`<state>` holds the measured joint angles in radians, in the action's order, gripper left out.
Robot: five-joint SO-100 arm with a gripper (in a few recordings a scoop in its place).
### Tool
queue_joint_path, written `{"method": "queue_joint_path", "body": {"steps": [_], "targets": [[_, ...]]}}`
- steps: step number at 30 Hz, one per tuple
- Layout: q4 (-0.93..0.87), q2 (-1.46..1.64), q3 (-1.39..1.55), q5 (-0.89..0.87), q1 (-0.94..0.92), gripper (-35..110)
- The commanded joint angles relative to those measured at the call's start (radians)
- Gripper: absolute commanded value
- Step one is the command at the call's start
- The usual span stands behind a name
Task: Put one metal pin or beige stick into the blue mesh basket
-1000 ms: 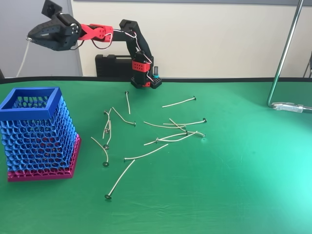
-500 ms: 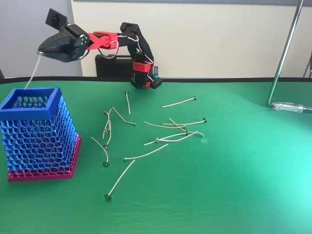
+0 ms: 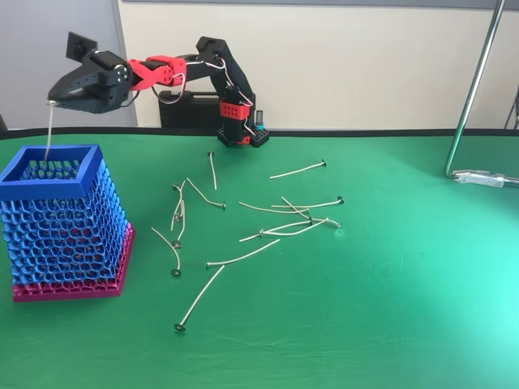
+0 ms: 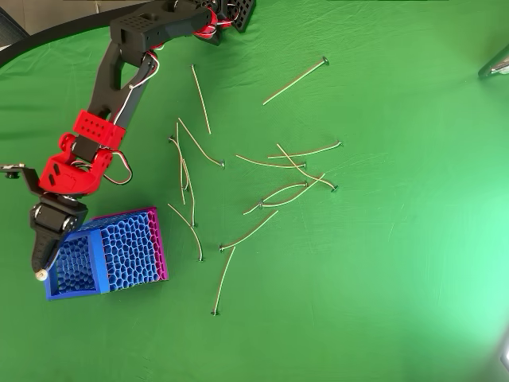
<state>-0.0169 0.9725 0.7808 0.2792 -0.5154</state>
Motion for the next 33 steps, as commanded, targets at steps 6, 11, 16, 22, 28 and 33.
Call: {"method": "queue_joint_path", "body": {"steps": [6,11,16,22,28,33], "targets": [[0.055,0.034,0.092,-0.011,-0.021,0],[0.055,0.049,0.126,-0.035,-0.023,3],[0.057,0.06,0.14,-0.058,-0.023,26],[0.06,0.067,0.129,-0.083,-0.026,37],[0.06,0.077,0.129,-0.098,-0.026,46],[0.06,0.094,0.117,-0.107,-0.021,46]]}}
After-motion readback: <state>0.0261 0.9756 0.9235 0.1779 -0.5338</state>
